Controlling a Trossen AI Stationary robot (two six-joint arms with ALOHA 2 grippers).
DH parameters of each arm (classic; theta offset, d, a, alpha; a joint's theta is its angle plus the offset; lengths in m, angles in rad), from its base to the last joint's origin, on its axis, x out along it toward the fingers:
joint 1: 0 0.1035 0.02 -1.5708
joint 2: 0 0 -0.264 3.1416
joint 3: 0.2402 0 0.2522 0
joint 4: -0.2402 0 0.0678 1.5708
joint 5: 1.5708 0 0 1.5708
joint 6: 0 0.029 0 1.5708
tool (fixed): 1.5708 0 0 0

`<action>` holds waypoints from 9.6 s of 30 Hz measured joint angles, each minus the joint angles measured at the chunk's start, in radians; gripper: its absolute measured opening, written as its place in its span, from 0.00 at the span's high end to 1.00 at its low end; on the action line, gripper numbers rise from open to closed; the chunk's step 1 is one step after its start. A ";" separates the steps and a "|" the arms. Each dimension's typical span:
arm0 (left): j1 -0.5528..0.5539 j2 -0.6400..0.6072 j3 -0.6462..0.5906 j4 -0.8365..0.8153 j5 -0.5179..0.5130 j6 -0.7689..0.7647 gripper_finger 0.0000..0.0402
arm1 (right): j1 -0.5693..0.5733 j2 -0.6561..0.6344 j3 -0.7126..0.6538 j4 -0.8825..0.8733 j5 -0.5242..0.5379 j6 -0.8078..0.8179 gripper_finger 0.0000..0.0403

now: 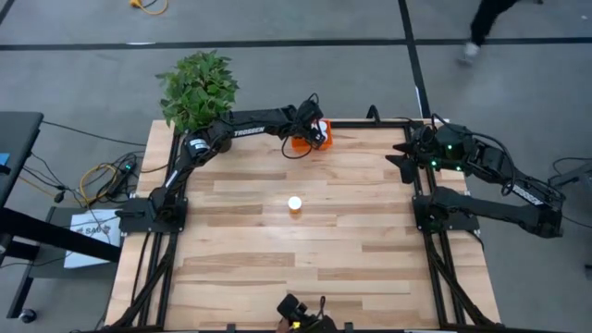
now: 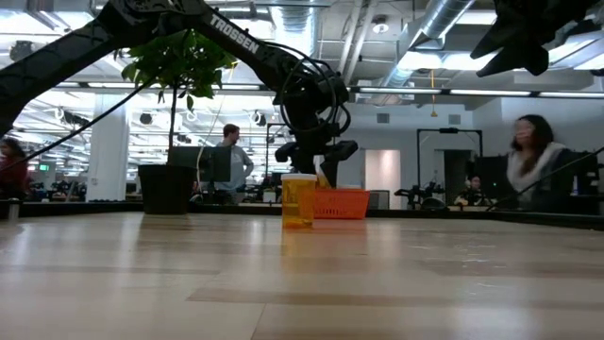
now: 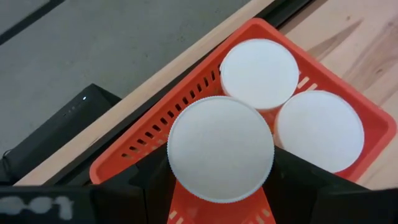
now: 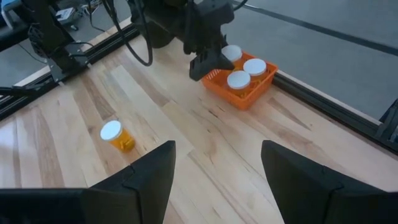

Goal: Pick and place pill bottles into a basket
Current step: Put the orange pill bottle into the orange bin

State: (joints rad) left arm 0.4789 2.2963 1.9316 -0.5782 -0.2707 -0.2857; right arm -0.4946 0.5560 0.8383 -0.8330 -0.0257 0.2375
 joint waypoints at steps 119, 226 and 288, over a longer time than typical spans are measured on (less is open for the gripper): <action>-0.436 0.019 0.417 -0.979 0.319 0.133 0.35 | 0.003 0.000 0.000 -0.005 -0.030 0.016 0.42; -0.539 -0.401 -0.235 -0.561 0.116 -0.046 0.13 | 0.003 0.000 0.000 -0.043 -0.026 -0.010 0.42; -0.422 -0.278 -0.299 -0.305 0.292 0.317 0.13 | -0.002 0.000 0.000 -0.049 -0.026 0.000 0.42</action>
State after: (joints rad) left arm 0.0571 2.0179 1.6325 -0.8835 0.0218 0.0308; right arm -0.4965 0.5560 0.8383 -0.8822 -0.0513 0.2375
